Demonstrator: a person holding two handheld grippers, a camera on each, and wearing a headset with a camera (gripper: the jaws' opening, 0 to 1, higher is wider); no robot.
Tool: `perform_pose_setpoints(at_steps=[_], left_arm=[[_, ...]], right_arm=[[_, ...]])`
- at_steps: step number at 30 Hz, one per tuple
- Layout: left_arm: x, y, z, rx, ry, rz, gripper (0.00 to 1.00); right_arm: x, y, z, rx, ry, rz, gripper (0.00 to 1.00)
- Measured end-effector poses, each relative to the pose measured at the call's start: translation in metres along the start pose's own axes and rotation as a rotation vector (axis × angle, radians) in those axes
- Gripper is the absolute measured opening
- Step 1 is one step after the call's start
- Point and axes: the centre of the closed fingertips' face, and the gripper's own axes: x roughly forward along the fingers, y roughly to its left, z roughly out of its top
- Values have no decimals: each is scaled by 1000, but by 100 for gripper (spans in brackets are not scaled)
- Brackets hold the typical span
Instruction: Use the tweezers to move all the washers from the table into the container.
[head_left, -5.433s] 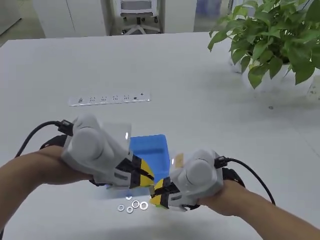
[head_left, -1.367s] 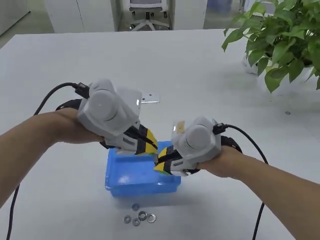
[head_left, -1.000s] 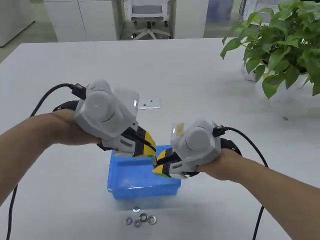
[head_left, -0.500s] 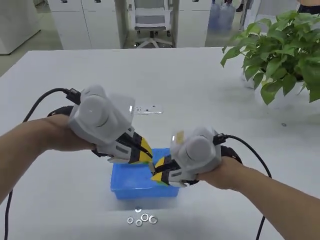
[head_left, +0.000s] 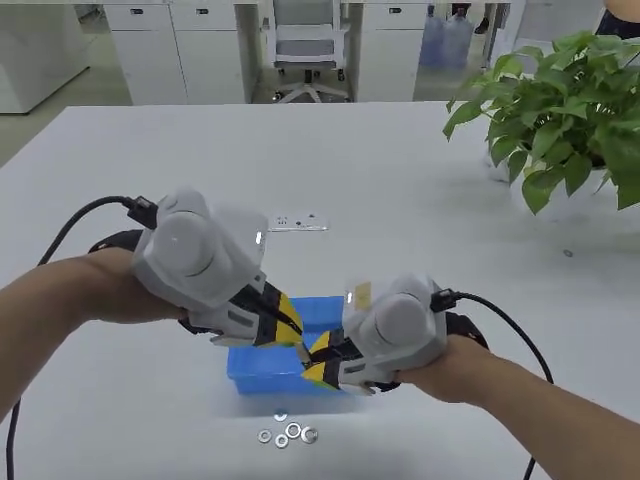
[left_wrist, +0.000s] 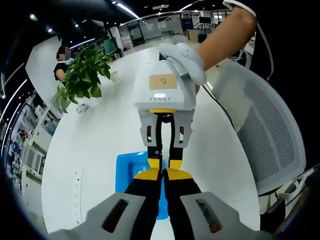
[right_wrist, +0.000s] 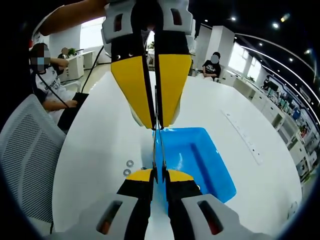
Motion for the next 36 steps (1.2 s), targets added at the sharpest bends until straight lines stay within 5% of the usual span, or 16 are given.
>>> perform_pose_setpoints(at_steps=[36], left_arm=[[21, -38, -17, -19, 24, -59, 6]], right_arm=[[18, 41, -22, 50, 14, 43, 12]])
